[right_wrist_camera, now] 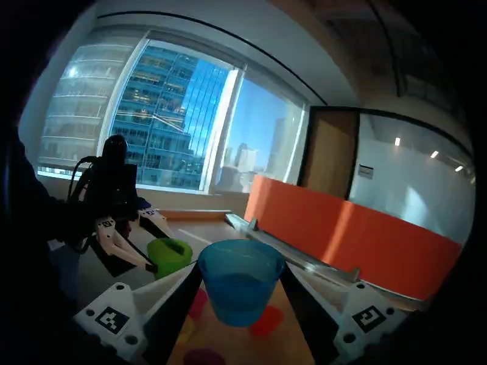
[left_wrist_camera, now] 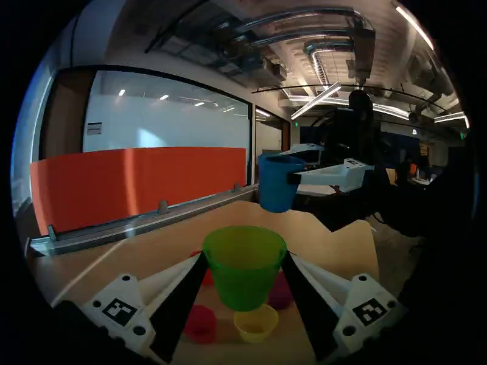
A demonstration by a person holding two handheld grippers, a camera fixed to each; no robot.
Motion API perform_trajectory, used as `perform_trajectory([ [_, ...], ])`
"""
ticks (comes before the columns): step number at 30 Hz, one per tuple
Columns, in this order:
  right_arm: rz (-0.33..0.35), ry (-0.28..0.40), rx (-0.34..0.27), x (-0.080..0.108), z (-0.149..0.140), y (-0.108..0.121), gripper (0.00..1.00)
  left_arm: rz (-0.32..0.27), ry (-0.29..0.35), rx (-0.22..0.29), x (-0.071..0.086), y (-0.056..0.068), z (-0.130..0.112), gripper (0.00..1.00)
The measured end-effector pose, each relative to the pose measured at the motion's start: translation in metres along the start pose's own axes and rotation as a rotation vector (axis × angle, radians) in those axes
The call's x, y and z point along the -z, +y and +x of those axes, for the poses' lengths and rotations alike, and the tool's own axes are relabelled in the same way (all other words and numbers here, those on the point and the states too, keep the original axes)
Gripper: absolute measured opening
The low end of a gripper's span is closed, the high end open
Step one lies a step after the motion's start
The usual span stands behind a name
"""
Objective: Pour water
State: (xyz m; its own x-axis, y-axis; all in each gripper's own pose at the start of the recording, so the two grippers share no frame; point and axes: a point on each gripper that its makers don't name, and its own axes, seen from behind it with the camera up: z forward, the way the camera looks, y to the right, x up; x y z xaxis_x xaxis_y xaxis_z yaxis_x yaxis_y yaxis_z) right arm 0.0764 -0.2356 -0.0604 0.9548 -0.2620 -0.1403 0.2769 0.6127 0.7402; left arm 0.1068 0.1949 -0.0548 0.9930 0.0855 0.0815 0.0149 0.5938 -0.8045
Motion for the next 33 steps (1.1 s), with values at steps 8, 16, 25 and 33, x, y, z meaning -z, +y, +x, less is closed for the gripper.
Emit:
perform_trajectory([
  [8, 0.003, 0.005, 0.063, -0.005, 0.008, -0.004, 0.92, -0.013, -0.001, 0.004, -0.001, 0.008, -0.004, 0.87],
  [16, -0.017, 0.022, 0.143, -0.008, 0.021, -0.001, 0.91, -0.023, -0.001, 0.009, -0.002, 0.013, -0.006, 0.87],
  [25, -0.007, 0.031, 0.257, -0.011, 0.038, -0.001, 0.91, -0.034, 0.002, 0.009, -0.003, 0.02, -0.005, 0.87],
  [33, -0.006, 0.03, 0.368, -0.016, 0.049, 0.001, 0.91, -0.04, 0.007, 0.01, -0.004, 0.024, -0.003, 0.87],
])
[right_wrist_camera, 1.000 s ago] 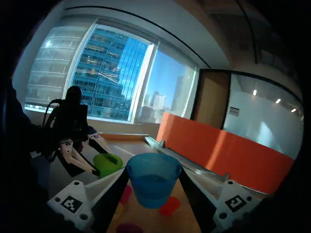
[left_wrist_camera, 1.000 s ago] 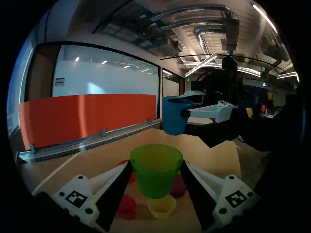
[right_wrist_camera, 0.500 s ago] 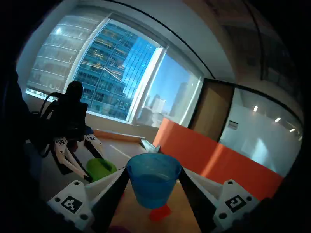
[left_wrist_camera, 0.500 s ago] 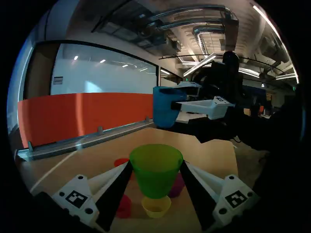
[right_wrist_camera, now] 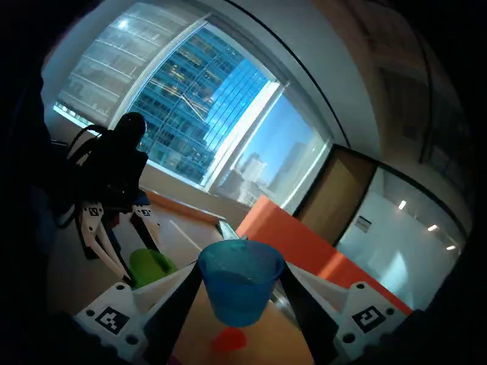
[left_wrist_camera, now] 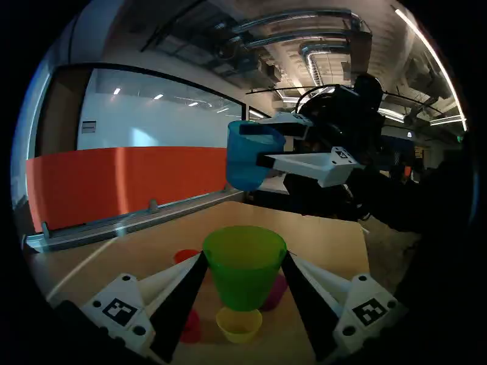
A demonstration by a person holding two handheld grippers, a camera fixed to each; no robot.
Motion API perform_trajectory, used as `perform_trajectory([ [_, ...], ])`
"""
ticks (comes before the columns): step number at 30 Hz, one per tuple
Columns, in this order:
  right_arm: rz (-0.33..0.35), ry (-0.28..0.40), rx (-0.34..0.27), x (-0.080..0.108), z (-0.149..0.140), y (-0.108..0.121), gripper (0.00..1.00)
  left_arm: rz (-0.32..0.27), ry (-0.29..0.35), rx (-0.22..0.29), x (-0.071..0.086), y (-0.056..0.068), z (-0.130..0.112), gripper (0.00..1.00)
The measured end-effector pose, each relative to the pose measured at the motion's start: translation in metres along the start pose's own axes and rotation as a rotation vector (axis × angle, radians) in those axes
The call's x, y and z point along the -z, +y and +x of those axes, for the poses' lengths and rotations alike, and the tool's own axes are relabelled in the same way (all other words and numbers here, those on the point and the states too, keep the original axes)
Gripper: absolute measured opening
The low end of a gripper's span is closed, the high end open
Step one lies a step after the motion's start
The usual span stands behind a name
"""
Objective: Pour water
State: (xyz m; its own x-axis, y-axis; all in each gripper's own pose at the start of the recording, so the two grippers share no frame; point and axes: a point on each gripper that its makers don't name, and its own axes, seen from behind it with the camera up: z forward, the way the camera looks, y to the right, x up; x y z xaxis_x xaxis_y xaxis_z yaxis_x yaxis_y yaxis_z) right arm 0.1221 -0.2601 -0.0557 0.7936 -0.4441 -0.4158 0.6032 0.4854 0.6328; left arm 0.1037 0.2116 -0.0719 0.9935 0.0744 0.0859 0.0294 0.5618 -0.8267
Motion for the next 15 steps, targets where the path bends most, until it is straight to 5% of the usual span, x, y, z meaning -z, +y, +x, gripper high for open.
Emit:
perform_trajectory([
  [15, -0.001, -0.031, 0.184, -0.014, 0.006, 0.012, 0.91, -0.001, 0.002, -0.003, -0.003, 0.001, 0.002, 0.87],
])
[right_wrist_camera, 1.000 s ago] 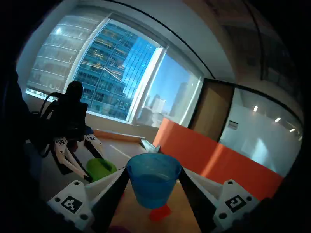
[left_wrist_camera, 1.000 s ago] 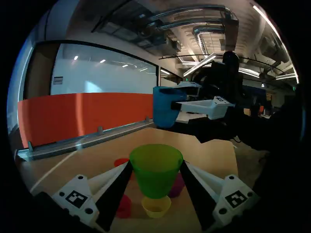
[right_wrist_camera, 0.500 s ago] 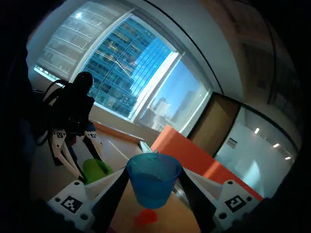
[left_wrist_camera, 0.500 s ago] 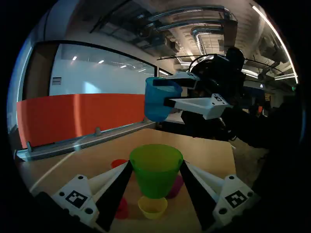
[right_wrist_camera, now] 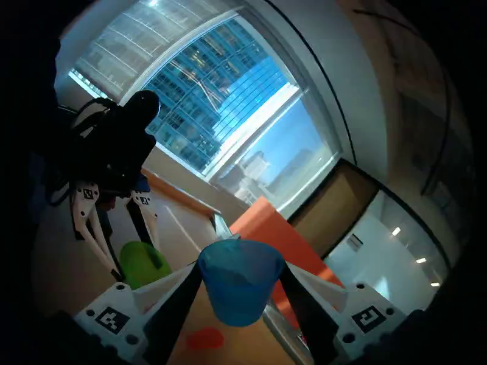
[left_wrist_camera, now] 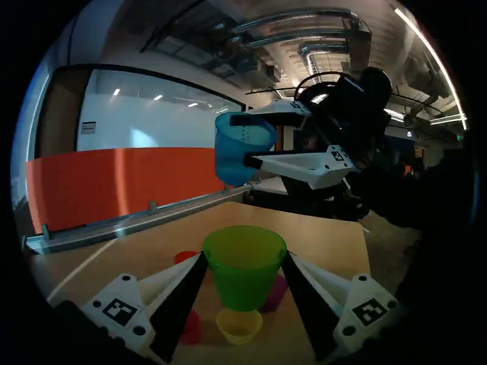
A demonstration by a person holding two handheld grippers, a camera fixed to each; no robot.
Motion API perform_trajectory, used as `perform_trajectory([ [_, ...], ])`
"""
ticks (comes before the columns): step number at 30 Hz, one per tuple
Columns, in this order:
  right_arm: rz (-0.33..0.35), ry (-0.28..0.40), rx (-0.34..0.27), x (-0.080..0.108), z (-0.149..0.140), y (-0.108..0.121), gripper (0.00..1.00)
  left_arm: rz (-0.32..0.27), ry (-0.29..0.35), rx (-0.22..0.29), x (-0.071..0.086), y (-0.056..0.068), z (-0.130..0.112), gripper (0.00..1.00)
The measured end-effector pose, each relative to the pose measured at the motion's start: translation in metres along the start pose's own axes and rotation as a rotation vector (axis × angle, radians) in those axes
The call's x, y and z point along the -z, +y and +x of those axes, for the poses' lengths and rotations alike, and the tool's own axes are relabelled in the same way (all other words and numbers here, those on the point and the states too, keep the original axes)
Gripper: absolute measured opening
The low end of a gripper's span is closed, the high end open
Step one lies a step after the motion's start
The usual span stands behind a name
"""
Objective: Pour water
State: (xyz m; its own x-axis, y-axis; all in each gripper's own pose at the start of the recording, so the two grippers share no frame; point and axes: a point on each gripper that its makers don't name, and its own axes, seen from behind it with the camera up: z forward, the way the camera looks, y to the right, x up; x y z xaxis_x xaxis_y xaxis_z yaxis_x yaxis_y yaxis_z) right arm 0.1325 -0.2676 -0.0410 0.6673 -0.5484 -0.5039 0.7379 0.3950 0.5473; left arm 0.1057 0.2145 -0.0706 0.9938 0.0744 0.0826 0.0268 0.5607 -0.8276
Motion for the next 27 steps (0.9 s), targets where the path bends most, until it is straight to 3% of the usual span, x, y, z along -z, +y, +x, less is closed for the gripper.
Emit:
perform_trajectory([
  [27, 0.004, -0.026, 0.285, -0.019, 0.01, 0.013, 0.91, -0.019, 0.002, -0.002, -0.007, 0.004, 0.006, 0.87],
])
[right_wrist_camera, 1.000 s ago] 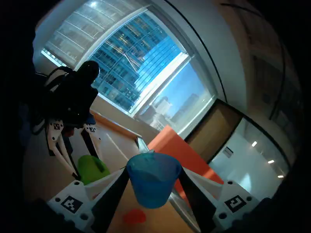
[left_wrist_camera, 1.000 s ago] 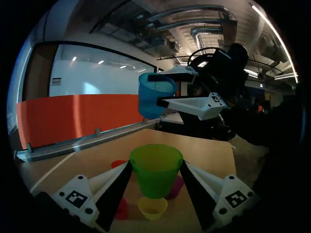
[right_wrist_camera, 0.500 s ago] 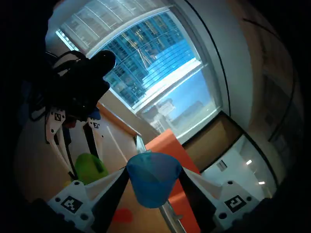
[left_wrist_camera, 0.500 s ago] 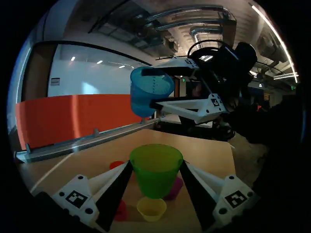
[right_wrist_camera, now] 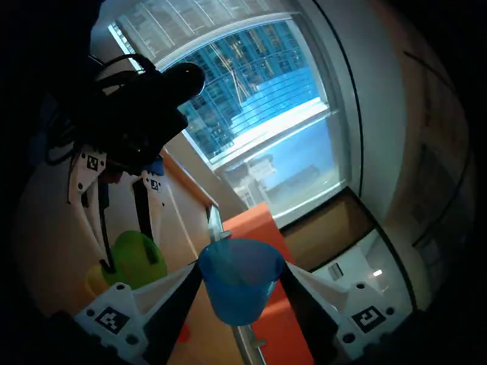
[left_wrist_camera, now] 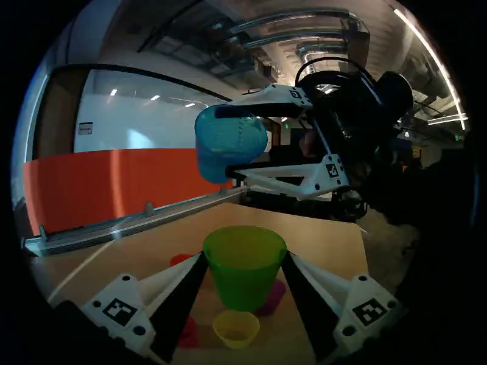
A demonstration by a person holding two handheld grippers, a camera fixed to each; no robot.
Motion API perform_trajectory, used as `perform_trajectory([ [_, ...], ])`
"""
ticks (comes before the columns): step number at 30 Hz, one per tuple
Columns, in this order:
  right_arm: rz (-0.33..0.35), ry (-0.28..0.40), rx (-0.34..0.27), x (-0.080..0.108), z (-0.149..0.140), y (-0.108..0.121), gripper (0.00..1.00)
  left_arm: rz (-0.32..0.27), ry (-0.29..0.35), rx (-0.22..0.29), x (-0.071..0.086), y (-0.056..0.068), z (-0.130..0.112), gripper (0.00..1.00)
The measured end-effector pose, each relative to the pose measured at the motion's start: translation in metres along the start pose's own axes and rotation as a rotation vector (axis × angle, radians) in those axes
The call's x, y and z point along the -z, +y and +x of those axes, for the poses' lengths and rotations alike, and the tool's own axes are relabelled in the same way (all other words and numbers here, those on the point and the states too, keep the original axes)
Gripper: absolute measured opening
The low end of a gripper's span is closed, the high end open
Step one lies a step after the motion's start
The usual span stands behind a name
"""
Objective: Pour water
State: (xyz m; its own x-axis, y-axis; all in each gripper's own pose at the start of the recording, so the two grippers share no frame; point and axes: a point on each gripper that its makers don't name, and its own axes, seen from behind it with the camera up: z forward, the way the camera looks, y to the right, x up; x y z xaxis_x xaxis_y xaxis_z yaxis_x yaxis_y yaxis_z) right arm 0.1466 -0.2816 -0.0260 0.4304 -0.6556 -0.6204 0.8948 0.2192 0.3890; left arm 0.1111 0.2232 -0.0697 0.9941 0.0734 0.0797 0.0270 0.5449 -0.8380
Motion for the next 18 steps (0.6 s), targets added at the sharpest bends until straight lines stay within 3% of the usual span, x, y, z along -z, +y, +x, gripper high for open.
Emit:
perform_trajectory([
  [18, -0.012, -0.015, 0.11, -0.0015, -0.0049, 0.0073, 0.91, -0.008, 0.002, 0.0, -0.0013, 0.0028, 0.0019, 0.87],
])
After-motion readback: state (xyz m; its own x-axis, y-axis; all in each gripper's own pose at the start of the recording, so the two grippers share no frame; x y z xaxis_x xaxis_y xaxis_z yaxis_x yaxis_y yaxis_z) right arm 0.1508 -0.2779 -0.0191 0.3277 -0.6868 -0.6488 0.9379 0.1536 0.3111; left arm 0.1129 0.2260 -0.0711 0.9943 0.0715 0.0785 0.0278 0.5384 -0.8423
